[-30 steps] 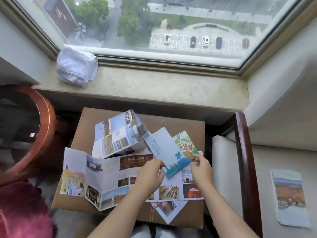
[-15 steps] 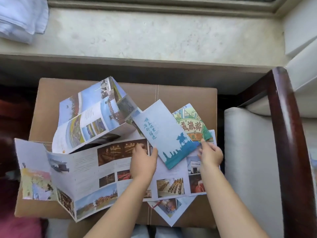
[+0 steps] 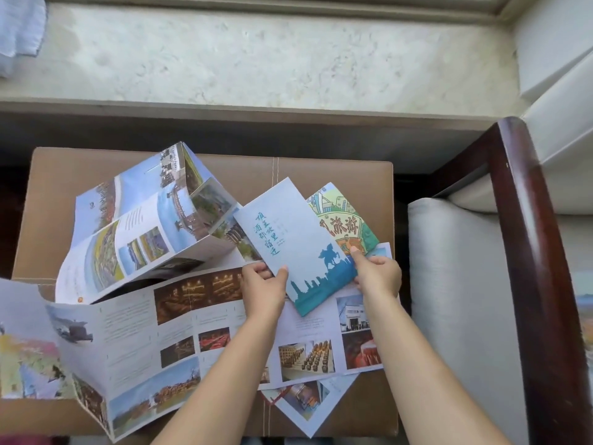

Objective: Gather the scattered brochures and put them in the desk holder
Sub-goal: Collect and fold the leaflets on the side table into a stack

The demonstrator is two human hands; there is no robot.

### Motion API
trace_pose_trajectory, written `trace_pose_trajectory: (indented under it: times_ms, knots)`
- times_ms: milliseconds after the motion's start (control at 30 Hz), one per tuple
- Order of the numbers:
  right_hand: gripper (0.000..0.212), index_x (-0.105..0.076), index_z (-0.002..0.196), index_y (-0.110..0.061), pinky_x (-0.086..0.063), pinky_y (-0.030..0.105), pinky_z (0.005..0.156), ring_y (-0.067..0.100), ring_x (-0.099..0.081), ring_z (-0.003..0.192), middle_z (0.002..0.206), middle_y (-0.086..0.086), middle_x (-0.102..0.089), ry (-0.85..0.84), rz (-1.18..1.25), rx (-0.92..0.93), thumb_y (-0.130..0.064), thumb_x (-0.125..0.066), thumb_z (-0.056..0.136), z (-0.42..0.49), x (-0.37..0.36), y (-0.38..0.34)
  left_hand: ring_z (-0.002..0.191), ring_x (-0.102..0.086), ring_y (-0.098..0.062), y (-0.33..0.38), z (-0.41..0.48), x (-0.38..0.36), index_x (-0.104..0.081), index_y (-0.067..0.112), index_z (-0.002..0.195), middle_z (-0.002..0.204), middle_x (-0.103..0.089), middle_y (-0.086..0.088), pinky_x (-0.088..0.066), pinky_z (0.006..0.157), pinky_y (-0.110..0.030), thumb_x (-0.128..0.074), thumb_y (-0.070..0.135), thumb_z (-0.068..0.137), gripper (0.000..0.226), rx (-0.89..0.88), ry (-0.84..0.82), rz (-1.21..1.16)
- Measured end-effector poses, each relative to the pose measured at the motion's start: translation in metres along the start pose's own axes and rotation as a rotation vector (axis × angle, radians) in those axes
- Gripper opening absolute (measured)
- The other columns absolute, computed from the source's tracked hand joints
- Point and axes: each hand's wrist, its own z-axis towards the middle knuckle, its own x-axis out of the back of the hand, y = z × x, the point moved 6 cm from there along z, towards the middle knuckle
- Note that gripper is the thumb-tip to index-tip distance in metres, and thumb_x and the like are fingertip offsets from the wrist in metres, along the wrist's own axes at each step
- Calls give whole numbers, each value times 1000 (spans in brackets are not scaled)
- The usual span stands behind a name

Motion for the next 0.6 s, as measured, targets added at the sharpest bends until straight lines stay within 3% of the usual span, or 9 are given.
trace_pose_trajectory:
  times_ms: [67, 167, 233, 300, 367, 500, 600]
  knots:
    - [33, -57, 66, -17, -60, 41, 70, 27, -70, 81, 81, 4, -69, -53, 69, -103, -42, -74, 78, -1, -3, 1, 77, -58, -4, 6, -5, -2, -38, 16, 109, 90, -58, 4, -44, 60, -21, -65, 14, 88, 34, -34, -28, -74]
    - [28, -59, 79, -15, -55, 30, 50, 22, -67, 78, 83, 7, -66, -216, 316, -266, -36, -76, 78, -8, -11, 6, 71, -62, 2, 13, -5, -1, -31, 19, 111, 90, -55, 10, -50, 53, -13, -59, 5, 91, 37, -111, -94, -182]
    - [25, -59, 75, -15, -56, 30, 54, 21, -67, 79, 78, 6, -65, -257, 363, -182, -33, -77, 78, -12, -9, 4, 73, -67, 6, 18, -4, 5, -32, 19, 114, 95, -59, 7, -52, 54, -10, -58, 5, 92, 37, -148, -139, -283]
    - [28, -55, 68, -15, -58, 41, 74, 24, -67, 86, 88, 10, -70, -208, 390, 0, -31, -72, 83, -17, 2, -5, 84, -68, 1, 21, -9, 9, -35, 25, 117, 104, -63, 4, -56, 59, -15, -59, 10, 92, 38, -186, -206, -313]
    - [23, -54, 73, -16, -54, 46, 82, 25, -65, 90, 96, 13, -69, -172, 487, 142, -28, -63, 90, -24, 20, -16, 92, -69, -5, 25, -18, 14, -39, 32, 120, 111, -65, 3, -59, 67, -22, -60, 15, 91, 40, -232, -280, -280]
    - [7, -59, 96, -26, -59, 28, 60, 13, -70, 84, 95, 0, -72, -204, 594, 293, -29, -53, 97, -22, 67, -38, 103, -68, -12, 31, -32, 26, -39, 40, 131, 119, -64, 4, -59, 81, -36, -62, 19, 90, 52, -237, -404, -268]
    - [13, -62, 98, -30, -56, 22, 56, 6, -70, 76, 89, -7, -74, -194, 557, 375, -29, -48, 98, -16, 99, -55, 100, -70, -13, 36, -39, 36, -60, 43, 115, 117, -69, 7, -60, 69, -28, -59, 27, 90, 29, -217, -486, -267]
